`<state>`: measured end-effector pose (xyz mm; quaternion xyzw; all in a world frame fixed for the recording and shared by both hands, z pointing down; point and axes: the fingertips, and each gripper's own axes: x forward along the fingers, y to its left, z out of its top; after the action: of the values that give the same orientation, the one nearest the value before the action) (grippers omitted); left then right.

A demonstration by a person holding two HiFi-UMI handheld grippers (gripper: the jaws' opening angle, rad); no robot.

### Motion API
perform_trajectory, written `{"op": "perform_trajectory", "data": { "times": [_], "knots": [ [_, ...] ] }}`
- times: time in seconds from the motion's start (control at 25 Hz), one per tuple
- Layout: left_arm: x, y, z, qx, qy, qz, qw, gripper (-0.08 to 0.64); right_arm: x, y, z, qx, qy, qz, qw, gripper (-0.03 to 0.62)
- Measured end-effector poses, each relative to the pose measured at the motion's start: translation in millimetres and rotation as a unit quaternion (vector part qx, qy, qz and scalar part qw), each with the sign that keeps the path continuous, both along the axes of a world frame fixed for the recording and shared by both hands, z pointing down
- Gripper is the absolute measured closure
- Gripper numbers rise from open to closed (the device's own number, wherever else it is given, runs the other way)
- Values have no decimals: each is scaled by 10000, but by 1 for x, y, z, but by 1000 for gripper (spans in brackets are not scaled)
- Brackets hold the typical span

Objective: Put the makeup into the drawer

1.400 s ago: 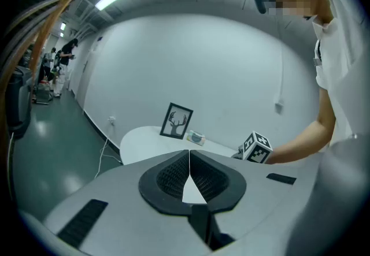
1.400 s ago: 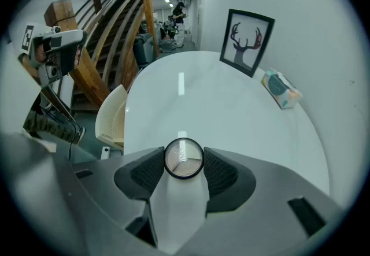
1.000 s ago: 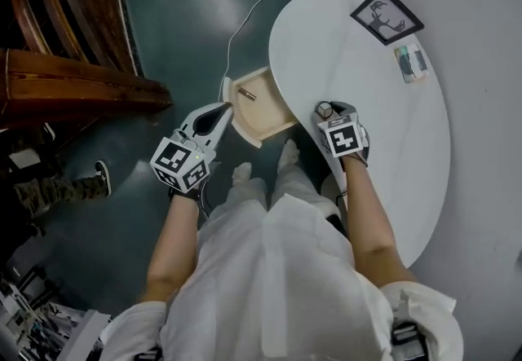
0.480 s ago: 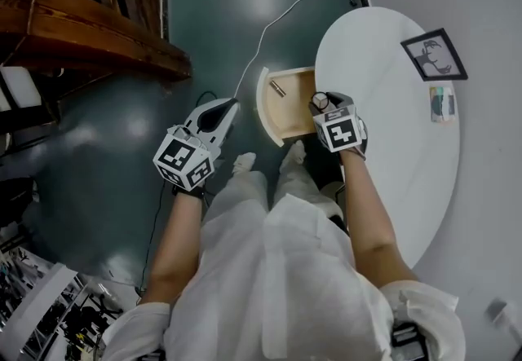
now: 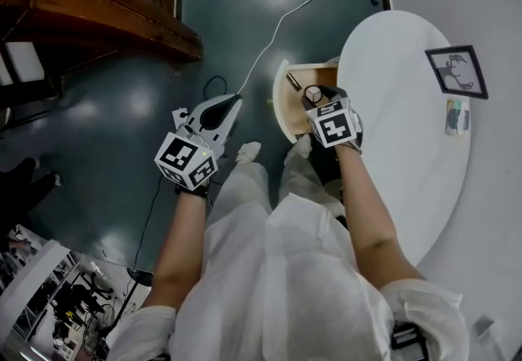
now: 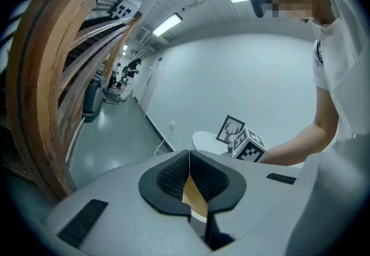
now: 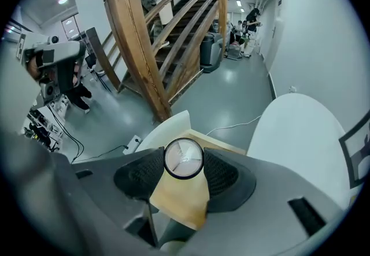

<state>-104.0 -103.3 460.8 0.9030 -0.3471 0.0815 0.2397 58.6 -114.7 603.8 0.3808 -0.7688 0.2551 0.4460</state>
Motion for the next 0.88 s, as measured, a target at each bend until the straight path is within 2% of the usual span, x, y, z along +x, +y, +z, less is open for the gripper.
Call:
{"op": "perform_trajectory", "data": {
  "times": [0.16,0.36,0.56,0.76,0.88],
  "knots": [
    [-7,2,6,-34,1,-77,10000,541,-13,2,14,-74,24,-98,9999,382],
    [-17,8,14,-92,-12,-164,9998,541,-23,-7,23,212,600,-483,9968,382],
    [-25,15,25,-186,-18,-220,9996,541,-39,-11,35,106,300,-276,9991,382],
    [-30,21,37,-276,-32,-211,9994,542,-38,-7,65,-74,259,-105,9996,382],
    [-33,20,43,-302,-62,-166,9994,541,-33,-8,85,-125,284,-175,9994,382]
  ]
}}
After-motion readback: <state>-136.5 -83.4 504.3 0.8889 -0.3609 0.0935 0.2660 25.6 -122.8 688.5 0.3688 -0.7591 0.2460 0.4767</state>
